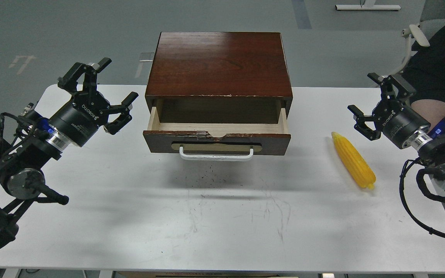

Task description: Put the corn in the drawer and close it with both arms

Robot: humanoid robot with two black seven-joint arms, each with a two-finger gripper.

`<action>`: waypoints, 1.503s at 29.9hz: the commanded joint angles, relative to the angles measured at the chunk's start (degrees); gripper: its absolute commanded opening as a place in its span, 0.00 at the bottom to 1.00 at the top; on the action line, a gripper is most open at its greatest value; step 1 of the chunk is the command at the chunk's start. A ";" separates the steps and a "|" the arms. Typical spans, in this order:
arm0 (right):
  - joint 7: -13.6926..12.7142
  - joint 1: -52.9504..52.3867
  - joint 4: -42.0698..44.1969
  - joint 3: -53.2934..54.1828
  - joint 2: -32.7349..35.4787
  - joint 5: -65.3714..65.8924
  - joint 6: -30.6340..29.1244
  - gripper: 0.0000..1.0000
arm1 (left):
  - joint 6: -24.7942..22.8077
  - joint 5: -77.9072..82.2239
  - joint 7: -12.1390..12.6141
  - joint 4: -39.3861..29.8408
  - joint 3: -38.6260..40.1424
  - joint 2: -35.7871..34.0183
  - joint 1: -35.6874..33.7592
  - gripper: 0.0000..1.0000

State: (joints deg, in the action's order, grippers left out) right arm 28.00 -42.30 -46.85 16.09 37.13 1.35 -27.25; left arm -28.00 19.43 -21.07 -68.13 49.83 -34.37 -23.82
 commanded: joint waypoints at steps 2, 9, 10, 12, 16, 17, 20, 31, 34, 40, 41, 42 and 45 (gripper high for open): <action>0.00 0.02 0.00 -0.01 -0.13 0.05 0.01 1.00 | 0.00 0.00 -0.12 -0.16 0.00 0.00 0.00 1.00; 0.00 0.02 -0.09 -0.27 -0.13 0.14 -0.08 1.00 | 0.00 0.00 -0.03 -0.07 0.00 -0.09 0.00 1.00; 0.00 0.02 -0.18 -0.27 -0.13 0.23 -0.17 1.00 | 0.00 0.00 0.06 0.01 -0.17 -0.09 0.00 1.00; 0.00 0.02 -0.26 -0.45 -0.04 0.32 -0.26 1.00 | 0.00 0.00 -0.03 0.01 -0.52 -0.09 0.00 1.00; 0.00 0.02 -0.61 -0.71 0.49 0.84 -0.43 1.00 | 0.00 0.00 -0.38 0.01 -0.61 -0.35 0.00 1.00; 0.00 0.02 -0.62 -0.71 0.58 0.85 -0.43 1.00 | 0.00 0.00 -0.47 0.01 -0.61 -0.35 -0.08 1.00; 0.00 -0.15 -0.70 -0.89 0.75 1.02 -0.43 1.00 | 0.00 0.00 -0.47 0.01 -0.70 -0.61 -0.17 1.00; 0.00 0.02 -0.79 -0.89 0.75 1.11 -0.43 1.00 | 0.00 0.00 -0.82 -0.51 -0.08 -1.14 -0.52 1.00; 0.00 -1.02 -1.92 -1.76 1.36 4.34 -0.43 1.00 | 0.00 0.00 -0.82 -0.51 -0.08 -1.23 -0.52 1.00; 0.00 -6.38 -6.85 -3.69 7.96 28.85 0.00 1.00 | 0.00 0.00 -0.82 -0.60 0.00 -1.32 -0.52 1.00; 0.00 -7.96 -7.38 -4.92 9.09 35.50 0.09 1.00 | 0.00 0.00 -0.82 -0.69 0.00 -1.32 -0.52 1.00; 0.00 -9.71 -7.56 -5.80 10.41 41.39 0.09 1.00 | 0.00 0.08 -0.82 -0.69 -0.08 -1.23 -0.52 1.00; 0.00 -12.71 -7.38 -7.21 12.61 50.64 0.18 1.00 | 0.00 0.00 -0.82 -0.69 0.00 -1.23 -0.52 1.00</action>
State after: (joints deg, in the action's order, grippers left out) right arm 28.00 -51.99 -54.19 10.40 47.55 41.97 -27.12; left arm -28.00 19.43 -21.89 -68.80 49.76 -35.68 -24.35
